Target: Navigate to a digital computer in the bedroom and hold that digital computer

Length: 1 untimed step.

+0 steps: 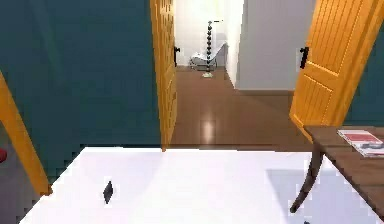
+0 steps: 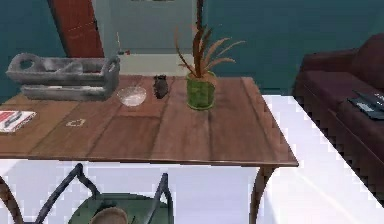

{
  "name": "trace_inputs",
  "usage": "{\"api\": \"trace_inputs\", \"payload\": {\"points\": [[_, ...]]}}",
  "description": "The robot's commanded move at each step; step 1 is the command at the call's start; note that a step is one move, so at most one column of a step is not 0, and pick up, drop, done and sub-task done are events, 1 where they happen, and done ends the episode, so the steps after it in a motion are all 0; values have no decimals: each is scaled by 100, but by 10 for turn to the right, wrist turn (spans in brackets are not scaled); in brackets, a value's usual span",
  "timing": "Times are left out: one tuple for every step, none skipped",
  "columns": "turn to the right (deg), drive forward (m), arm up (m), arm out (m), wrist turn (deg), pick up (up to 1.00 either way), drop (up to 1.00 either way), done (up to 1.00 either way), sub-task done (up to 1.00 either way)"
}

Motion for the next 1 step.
{"api": "trace_inputs", "payload": {"points": [[0, 70, 0, 0, 0, 0, 0, 0, 0]]}}
